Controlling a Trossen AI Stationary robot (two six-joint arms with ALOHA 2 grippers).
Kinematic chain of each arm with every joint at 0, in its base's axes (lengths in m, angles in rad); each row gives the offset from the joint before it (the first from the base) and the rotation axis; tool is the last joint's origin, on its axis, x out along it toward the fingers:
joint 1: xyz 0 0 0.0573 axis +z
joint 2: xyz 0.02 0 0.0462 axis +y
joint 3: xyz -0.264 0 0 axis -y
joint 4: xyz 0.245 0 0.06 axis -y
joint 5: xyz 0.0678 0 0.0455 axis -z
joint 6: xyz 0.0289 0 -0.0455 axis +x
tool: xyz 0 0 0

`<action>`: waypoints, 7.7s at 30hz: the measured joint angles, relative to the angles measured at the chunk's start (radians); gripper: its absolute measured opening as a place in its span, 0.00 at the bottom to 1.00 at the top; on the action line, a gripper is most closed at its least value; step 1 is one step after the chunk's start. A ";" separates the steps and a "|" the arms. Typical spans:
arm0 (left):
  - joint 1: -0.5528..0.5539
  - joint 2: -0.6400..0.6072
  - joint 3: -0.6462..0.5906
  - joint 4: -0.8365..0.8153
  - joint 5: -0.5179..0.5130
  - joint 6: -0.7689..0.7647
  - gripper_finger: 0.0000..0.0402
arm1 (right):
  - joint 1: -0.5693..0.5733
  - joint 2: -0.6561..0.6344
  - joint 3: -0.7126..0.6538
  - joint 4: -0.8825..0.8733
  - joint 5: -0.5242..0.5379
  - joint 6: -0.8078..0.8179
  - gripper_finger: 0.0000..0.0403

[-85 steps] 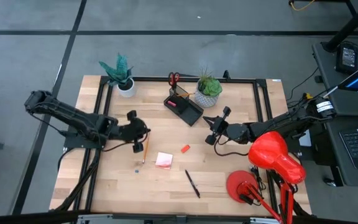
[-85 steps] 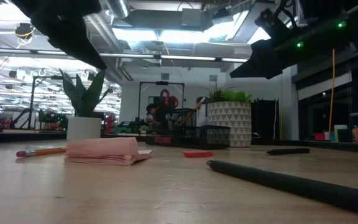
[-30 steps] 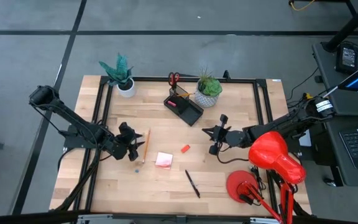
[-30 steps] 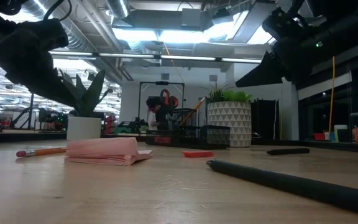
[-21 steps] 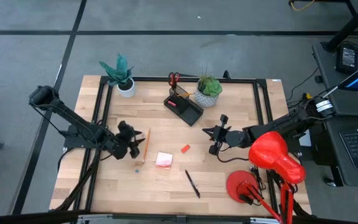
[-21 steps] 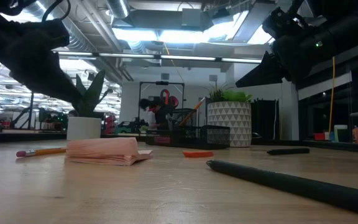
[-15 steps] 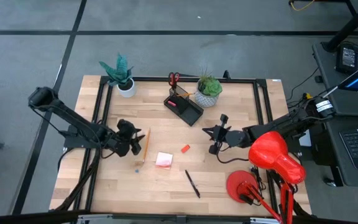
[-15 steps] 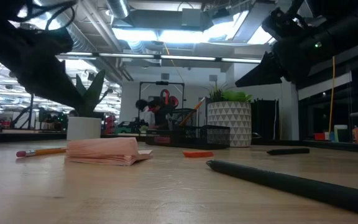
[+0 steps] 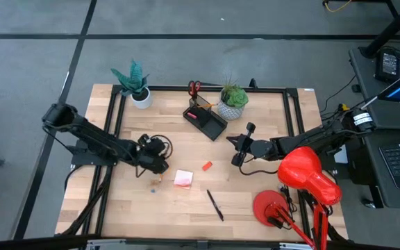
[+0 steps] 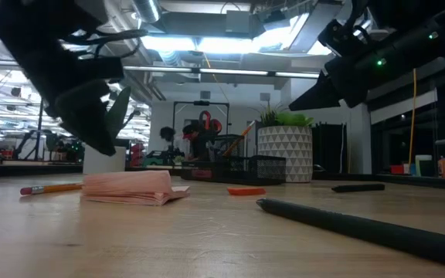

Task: Pick and place office supplies into organizer
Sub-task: Put the pink binder clip into the black desk organizer

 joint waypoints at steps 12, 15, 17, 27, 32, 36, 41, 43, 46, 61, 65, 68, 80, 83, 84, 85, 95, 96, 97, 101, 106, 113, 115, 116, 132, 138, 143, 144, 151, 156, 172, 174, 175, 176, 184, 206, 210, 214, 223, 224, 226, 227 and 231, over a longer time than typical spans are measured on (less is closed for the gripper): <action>-0.002 0.111 0.151 -0.219 0.036 -0.420 0.41 | 0.000 0.000 0.000 -0.009 -0.010 -0.044 0.02; -0.002 0.126 0.151 -0.232 0.048 -0.501 0.42 | 0.000 0.000 0.000 -0.010 -0.011 -0.059 0.02; -0.003 0.137 0.151 -0.243 0.049 -0.535 0.43 | 0.000 0.000 0.000 -0.010 -0.037 -0.063 0.02; 0.001 0.199 0.150 -0.252 0.049 -0.587 0.44 | 0.000 0.000 0.000 -0.011 -0.063 -0.098 0.02; 0.017 0.221 0.150 -0.249 0.050 -0.596 0.44 | 0.000 0.000 0.000 -0.010 -0.063 -0.109 0.02; 0.036 0.235 0.150 -0.257 0.051 -0.586 0.44 | 0.000 0.000 0.000 -0.010 -0.063 -0.107 0.02; 0.055 0.260 0.150 -0.257 0.089 -0.561 0.44 | 0.000 0.000 0.000 -0.009 -0.063 -0.107 0.02; 0.059 0.272 0.150 -0.257 0.094 -0.560 0.44 | 0.000 0.000 0.000 -0.009 -0.063 -0.107 0.02; 0.058 0.285 0.152 -0.256 0.088 -0.560 0.44 | 0.000 0.000 0.000 -0.009 -0.063 -0.107 0.02; 0.060 0.289 0.150 -0.223 0.101 -0.571 0.39 | 0.000 0.000 0.000 -0.008 -0.063 -0.106 0.02; 0.059 0.289 0.145 -0.213 0.105 -0.604 0.36 | 0.000 0.000 0.000 -0.008 -0.063 -0.106 0.02; 0.059 0.289 0.145 -0.211 0.111 -0.607 0.34 | 0.000 0.000 0.000 -0.008 -0.063 -0.106 0.02; 0.059 0.290 0.144 -0.208 0.104 -0.621 0.30 | 0.000 0.000 0.000 -0.008 -0.063 -0.106 0.02; 0.058 0.290 0.144 -0.206 0.094 -0.619 0.28 | 0.000 0.000 0.000 -0.008 -0.063 -0.106 0.02; 0.058 0.290 0.144 -0.205 0.092 -0.619 0.28 | 0.000 0.000 0.000 -0.008 -0.063 -0.106 0.02; 0.058 0.290 0.144 -0.205 0.092 -0.618 0.27 | 0.000 0.000 0.000 -0.008 -0.063 -0.106 0.02; 0.058 0.291 0.144 -0.206 0.085 -0.603 0.20 | 0.000 0.000 0.000 -0.008 -0.063 -0.106 0.02; 0.058 0.291 0.144 -0.206 0.083 -0.603 0.19 | 0.000 0.000 0.000 -0.009 -0.063 -0.106 0.02; 0.058 0.291 0.143 -0.207 0.082 -0.603 0.19 | 0.000 0.000 0.000 -0.009 -0.063 -0.106 0.02; 0.058 0.291 0.143 -0.207 0.073 -0.589 0.17 | 0.000 0.000 0.000 -0.009 -0.063 -0.106 0.02; 0.058 0.291 0.143 -0.208 0.067 -0.562 0.16 | 0.000 0.000 0.000 -0.009 -0.063 -0.106 0.02; 0.058 0.291 0.143 -0.210 0.067 -0.536 0.16 | 0.000 0.000 0.000 -0.009 -0.063 -0.106 0.02; 0.058 0.285 0.143 -0.210 0.071 -0.519 0.16 | 0.000 0.000 0.000 -0.009 -0.063 -0.106 0.02; 0.058 0.282 0.143 -0.211 0.073 -0.510 0.16 | 0.000 0.000 0.000 -0.009 -0.063 -0.106 0.02; 0.058 0.103 0.155 -0.202 -0.062 -0.282 0.16 | 0.000 0.000 0.000 -0.010 -0.121 -0.105 0.02; 0.058 0.025 0.156 -0.101 -0.131 -0.013 0.16 | 0.000 0.000 0.000 -0.009 -0.123 -0.105 0.02; 0.058 -0.014 0.156 0.069 -0.132 0.294 0.16 | 0.000 0.000 0.000 -0.008 -0.123 -0.105 0.02; 0.058 -0.019 0.156 0.099 -0.132 0.340 0.16 | 0.000 0.000 0.000 -0.008 -0.123 -0.105 0.02; 0.064 -0.030 0.156 0.280 -0.126 0.574 0.16 | 0.000 0.000 0.000 -0.007 -0.123 -0.107 0.02; 0.117 -0.030 0.110 0.446 -0.061 0.691 0.16 | 0.000 0.000 0.000 -0.006 -0.139 -0.110 0.02; 0.419 -0.030 -0.019 0.785 0.291 0.838 0.16 | -0.017 0.000 0.000 -0.005 -0.140 -0.132 0.02; 0.447 -0.030 -0.019 0.788 0.323 0.843 0.16 | -0.028 0.000 0.000 0.001 -0.140 -0.121 0.02; 0.459 -0.030 -0.019 0.788 0.332 0.853 0.16 | -0.034 0.000 0.000 0.001 -0.140 -0.113 0.02; 0.469 -0.030 -0.019 0.788 0.341 0.866 0.16 | -0.040 0.000 0.000 0.001 -0.140 -0.108 0.02; 0.550 -0.030 -0.019 0.788 0.399 0.924 0.16 | -0.066 0.000 0.000 0.001 -0.140 -0.075 0.02; 0.744 0.276 -0.020 1.056 0.573 0.856 0.16 | -0.081 0.000 0.000 0.008 -0.139 -0.073 0.02; 0.759 0.314 -0.020 1.076 0.572 0.846 0.16 | -0.081 0.000 0.000 0.008 -0.139 -0.050 0.02; 0.770 0.343 -0.008 1.086 0.572 0.844 0.16 | -0.081 0.000 0.000 0.008 -0.139 -0.050 0.02; 0.786 0.351 0.027 1.070 0.573 0.861 0.16 | -0.081 0.000 0.000 0.007 -0.139 -0.034 0.02; 0.785 0.351 0.027 1.058 0.573 0.861 0.16 | -0.081 0.000 0.000 0.007 -0.139 -0.030 0.02; 0.785 0.351 0.027 1.031 0.573 0.862 0.16 | -0.081 0.000 0.000 0.006 -0.139 -0.030 0.02; 0.785 0.351 0.027 1.016 0.574 0.862 0.16 | -0.081 0.000 0.000 0.006 -0.139 -0.030 0.02; 0.785 0.351 0.027 0.985 0.573 0.862 0.16 | -0.081 0.000 0.000 0.007 -0.139 -0.030 0.02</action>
